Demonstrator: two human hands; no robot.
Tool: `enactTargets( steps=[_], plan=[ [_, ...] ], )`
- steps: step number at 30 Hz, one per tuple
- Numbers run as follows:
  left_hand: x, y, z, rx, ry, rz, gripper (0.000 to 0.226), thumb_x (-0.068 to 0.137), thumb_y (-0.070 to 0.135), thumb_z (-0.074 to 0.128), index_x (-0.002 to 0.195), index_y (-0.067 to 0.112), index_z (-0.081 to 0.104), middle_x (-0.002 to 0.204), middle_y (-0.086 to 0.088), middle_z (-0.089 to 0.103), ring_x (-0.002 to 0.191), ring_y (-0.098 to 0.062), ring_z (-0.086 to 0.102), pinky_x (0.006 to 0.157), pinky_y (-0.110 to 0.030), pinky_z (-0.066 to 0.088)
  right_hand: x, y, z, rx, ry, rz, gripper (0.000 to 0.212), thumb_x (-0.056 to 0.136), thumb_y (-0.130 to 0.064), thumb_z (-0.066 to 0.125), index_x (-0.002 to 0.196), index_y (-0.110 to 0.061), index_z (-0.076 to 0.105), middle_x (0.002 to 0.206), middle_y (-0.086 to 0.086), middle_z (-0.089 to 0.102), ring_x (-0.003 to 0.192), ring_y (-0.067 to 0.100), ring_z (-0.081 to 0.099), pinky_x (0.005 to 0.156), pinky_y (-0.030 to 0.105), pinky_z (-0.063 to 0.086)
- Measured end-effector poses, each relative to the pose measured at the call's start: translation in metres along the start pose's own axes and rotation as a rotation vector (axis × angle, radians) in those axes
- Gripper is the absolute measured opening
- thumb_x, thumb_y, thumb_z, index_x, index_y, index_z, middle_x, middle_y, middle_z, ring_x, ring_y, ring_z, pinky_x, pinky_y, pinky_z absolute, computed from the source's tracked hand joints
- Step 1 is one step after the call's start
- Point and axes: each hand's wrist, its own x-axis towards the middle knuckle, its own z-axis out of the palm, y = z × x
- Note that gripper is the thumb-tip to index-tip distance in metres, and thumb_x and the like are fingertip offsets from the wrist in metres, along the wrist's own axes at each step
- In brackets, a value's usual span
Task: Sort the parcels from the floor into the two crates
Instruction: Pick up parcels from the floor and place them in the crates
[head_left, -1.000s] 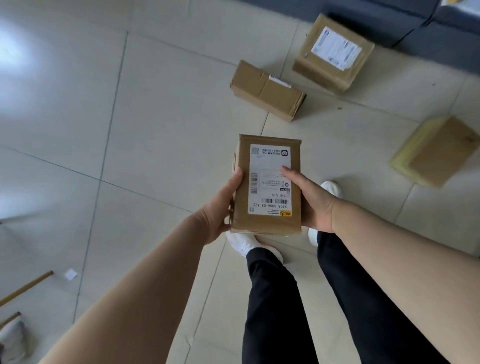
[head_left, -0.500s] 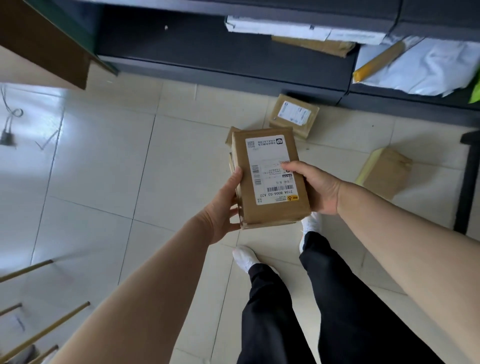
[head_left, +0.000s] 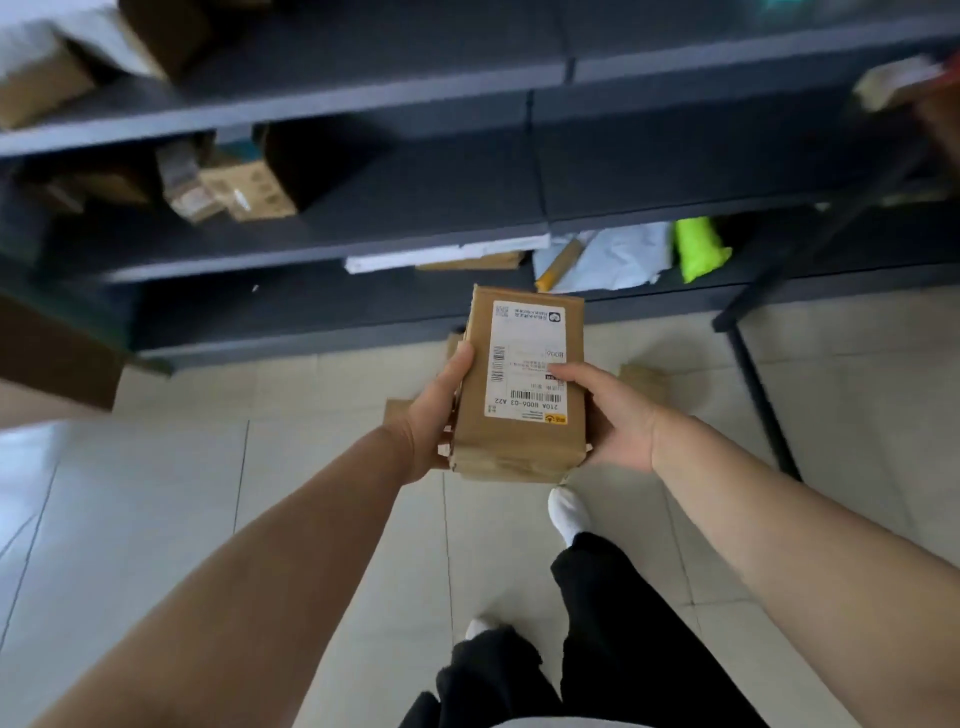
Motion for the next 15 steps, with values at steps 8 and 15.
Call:
enactTargets(
  steps=[8, 15],
  plan=[
    [-0.077, 0.034, 0.074, 0.215, -0.203, 0.131, 0.092, 0.062, 0.098, 0.037, 0.118, 0.033, 0.072, 0.116, -0.005, 0.074, 0.118, -0.031, 0.064, 0.108, -0.053, 0.042, -0.140, 0.025, -0.013, 0.152, 0.234, -0.205, 0.038, 0.081, -0.046, 0.067, 0.110, -0.022, 0.066, 0.131, 0.010, 0.063, 0.121, 0.031, 0.058, 0.094, 0.044, 0.049],
    [-0.136, 0.067, 0.173, 0.398, -0.297, 0.254, 0.104, 0.041, 0.099, 0.046, 0.120, 0.034, 0.069, 0.117, -0.003, 0.073, 0.112, -0.029, 0.066, 0.098, -0.052, 0.050, -0.253, 0.049, -0.058, 0.225, 0.475, -0.415, 0.055, 0.073, -0.061, 0.069, 0.118, -0.030, 0.062, 0.119, 0.006, 0.067, 0.108, 0.030, 0.061, 0.094, 0.047, 0.050]
  ],
)
